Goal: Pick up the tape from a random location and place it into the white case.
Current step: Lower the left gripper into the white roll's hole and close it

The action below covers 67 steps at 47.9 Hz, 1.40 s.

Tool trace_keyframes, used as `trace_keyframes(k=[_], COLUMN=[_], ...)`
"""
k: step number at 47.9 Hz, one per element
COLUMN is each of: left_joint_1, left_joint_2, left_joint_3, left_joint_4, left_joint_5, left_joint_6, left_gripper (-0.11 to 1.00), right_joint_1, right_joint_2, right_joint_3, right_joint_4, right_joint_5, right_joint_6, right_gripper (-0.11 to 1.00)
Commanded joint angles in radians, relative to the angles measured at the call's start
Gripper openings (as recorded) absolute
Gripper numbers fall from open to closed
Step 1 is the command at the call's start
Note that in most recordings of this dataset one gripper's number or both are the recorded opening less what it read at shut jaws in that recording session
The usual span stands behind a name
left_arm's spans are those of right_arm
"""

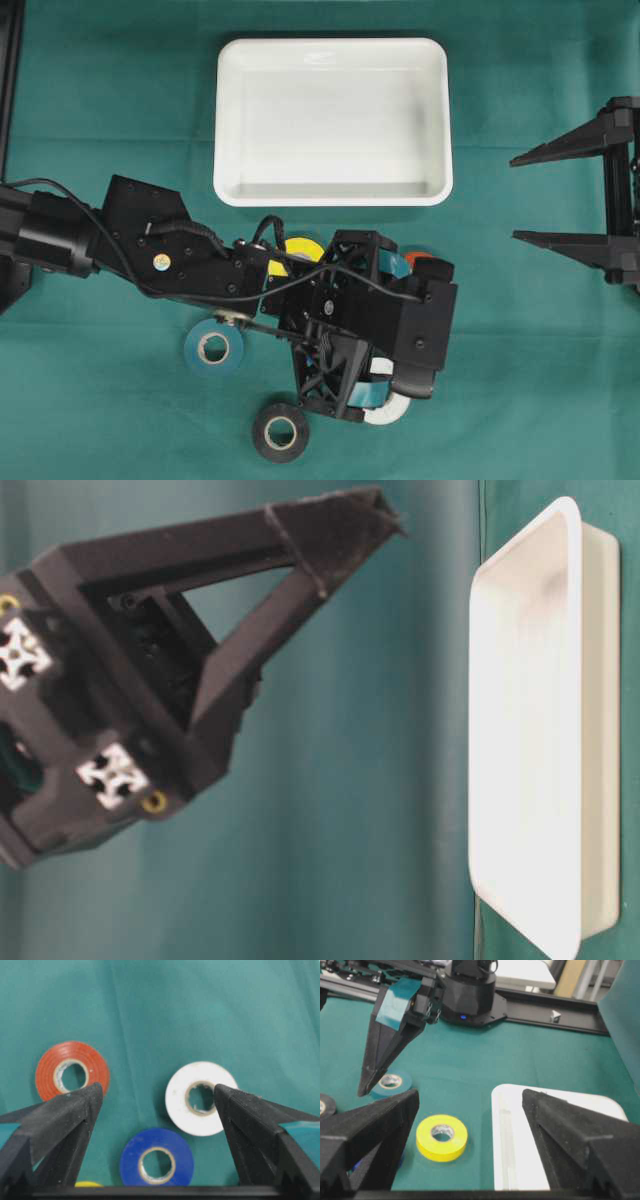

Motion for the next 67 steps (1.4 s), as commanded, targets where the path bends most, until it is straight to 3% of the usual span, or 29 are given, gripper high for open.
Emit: trace_keyframes(k=[1, 67], left_joint_1=[-0.003, -0.025], left_joint_2=[-0.014, 0.279], left_joint_3=[0.006, 0.043], left_joint_4=[0.002, -0.002], left_joint_5=[-0.029, -0.166], left_joint_6=[-0.003, -0.018], left_gripper=[0.99, 0.99], right_joint_1=[-0.002, -0.002], right_joint_2=[0.006, 0.025], right_joint_3=[-0.028, -0.023], right_joint_4=[-0.002, -0.003], right_joint_5=[-0.005, 0.017], right_joint_6=[0.0, -0.003], right_gripper=[0.92, 0.92])
